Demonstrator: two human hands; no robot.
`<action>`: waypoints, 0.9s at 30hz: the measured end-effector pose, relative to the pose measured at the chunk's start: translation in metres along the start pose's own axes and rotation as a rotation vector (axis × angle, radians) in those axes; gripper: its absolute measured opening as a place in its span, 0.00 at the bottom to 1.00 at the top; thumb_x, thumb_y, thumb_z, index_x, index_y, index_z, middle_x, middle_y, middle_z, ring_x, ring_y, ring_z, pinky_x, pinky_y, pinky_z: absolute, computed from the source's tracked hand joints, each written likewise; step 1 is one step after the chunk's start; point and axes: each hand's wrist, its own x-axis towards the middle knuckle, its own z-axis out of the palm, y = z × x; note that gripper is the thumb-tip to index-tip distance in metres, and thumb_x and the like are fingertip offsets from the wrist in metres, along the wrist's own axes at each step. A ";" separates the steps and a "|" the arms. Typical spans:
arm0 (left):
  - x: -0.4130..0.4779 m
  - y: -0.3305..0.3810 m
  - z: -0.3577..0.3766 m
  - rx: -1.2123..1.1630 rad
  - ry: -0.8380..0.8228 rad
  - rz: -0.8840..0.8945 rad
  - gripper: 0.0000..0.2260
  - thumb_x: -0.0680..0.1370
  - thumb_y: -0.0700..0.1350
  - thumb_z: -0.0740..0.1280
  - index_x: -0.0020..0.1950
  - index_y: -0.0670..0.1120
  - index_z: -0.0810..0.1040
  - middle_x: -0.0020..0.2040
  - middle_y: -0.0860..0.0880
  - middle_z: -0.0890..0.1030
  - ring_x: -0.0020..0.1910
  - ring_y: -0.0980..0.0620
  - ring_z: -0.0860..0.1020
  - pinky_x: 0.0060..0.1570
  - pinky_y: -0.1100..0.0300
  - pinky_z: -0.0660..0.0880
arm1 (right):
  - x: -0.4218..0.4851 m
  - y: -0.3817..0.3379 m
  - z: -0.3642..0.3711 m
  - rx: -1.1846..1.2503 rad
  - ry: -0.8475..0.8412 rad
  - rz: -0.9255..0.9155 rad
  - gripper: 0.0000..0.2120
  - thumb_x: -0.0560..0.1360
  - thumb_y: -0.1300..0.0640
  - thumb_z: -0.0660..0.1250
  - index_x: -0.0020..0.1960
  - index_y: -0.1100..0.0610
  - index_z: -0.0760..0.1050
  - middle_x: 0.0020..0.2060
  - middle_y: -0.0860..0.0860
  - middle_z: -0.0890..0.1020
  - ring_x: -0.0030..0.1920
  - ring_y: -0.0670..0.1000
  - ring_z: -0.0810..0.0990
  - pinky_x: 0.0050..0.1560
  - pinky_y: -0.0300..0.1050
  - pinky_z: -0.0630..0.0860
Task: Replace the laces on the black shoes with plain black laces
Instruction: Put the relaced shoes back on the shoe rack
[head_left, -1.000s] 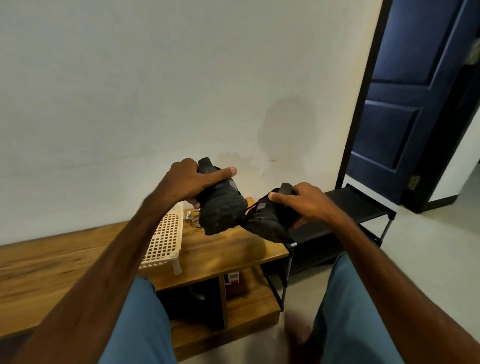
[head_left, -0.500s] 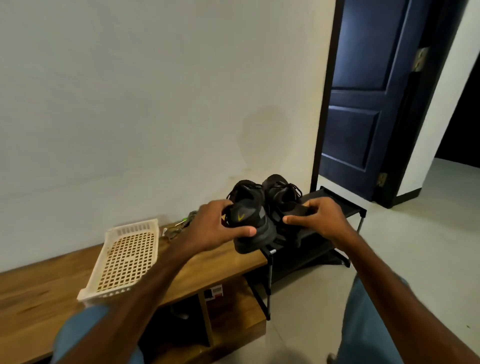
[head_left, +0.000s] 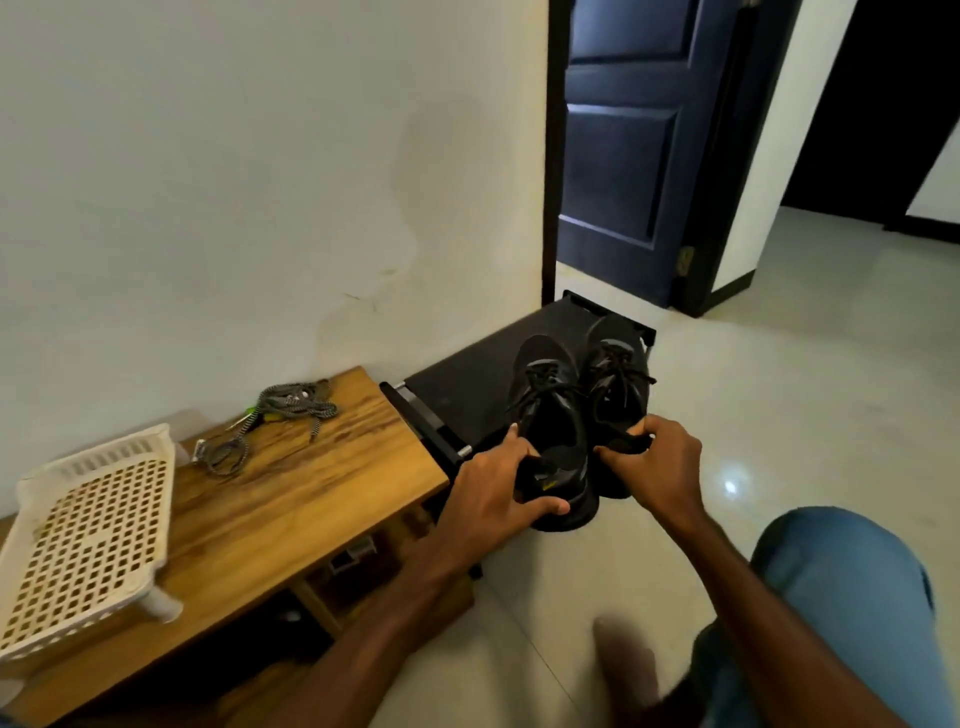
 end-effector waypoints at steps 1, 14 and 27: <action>0.003 -0.002 0.012 -0.021 -0.011 -0.001 0.25 0.70 0.63 0.77 0.56 0.48 0.77 0.55 0.51 0.83 0.54 0.54 0.81 0.54 0.56 0.78 | 0.003 0.008 0.000 -0.027 0.014 0.030 0.13 0.65 0.60 0.82 0.40 0.59 0.78 0.37 0.52 0.82 0.40 0.52 0.81 0.35 0.38 0.71; 0.018 -0.047 0.125 -0.161 -0.062 -0.288 0.26 0.67 0.60 0.79 0.58 0.48 0.77 0.56 0.51 0.81 0.54 0.51 0.81 0.53 0.53 0.78 | 0.046 0.100 0.055 -0.216 -0.139 0.205 0.12 0.65 0.61 0.81 0.41 0.57 0.78 0.39 0.53 0.82 0.40 0.54 0.81 0.37 0.40 0.74; 0.051 -0.111 0.161 -0.039 0.019 -0.585 0.24 0.71 0.54 0.79 0.62 0.48 0.75 0.80 0.45 0.63 0.66 0.43 0.78 0.64 0.53 0.77 | 0.108 0.124 0.124 -0.143 -0.388 0.012 0.14 0.64 0.62 0.84 0.41 0.59 0.79 0.43 0.52 0.85 0.45 0.50 0.83 0.44 0.34 0.76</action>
